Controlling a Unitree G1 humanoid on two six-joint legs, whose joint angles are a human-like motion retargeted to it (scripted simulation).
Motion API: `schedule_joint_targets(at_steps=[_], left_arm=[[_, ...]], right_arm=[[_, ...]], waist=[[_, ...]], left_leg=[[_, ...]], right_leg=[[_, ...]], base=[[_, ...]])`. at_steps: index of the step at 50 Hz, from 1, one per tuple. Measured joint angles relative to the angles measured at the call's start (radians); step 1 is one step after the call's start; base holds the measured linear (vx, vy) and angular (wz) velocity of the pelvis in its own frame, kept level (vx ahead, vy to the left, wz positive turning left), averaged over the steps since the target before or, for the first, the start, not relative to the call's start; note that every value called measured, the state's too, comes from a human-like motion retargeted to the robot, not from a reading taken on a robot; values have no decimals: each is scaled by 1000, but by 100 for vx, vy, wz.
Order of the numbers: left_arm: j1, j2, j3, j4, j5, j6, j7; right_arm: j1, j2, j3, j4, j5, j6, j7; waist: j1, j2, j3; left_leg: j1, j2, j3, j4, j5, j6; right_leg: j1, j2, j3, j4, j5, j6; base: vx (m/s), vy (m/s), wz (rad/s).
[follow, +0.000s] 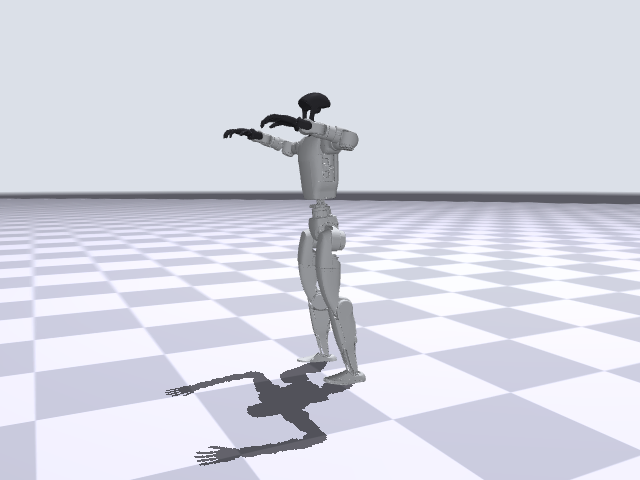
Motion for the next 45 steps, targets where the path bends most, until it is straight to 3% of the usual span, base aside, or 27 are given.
schedule_joint_targets(at_steps=[13,45], left_arm=[[72,-5,79,-25,-11,-2,-2],[80,7,100,-27,-16,0,-14]], right_arm=[[67,-1,-76,-27,8,0,0],[54,-7,-77,-23,8,7,11]], waist=[[-1,4,2],[-5,4,-2]], left_leg=[[0,-1,0,-1,0,0],[-2,0,1,2,-1,-1]], right_leg=[[0,-1,0,-2,2,1],[-2,-1,1,-1,2,0]], base=[[0,0,0],[0,0,0]])
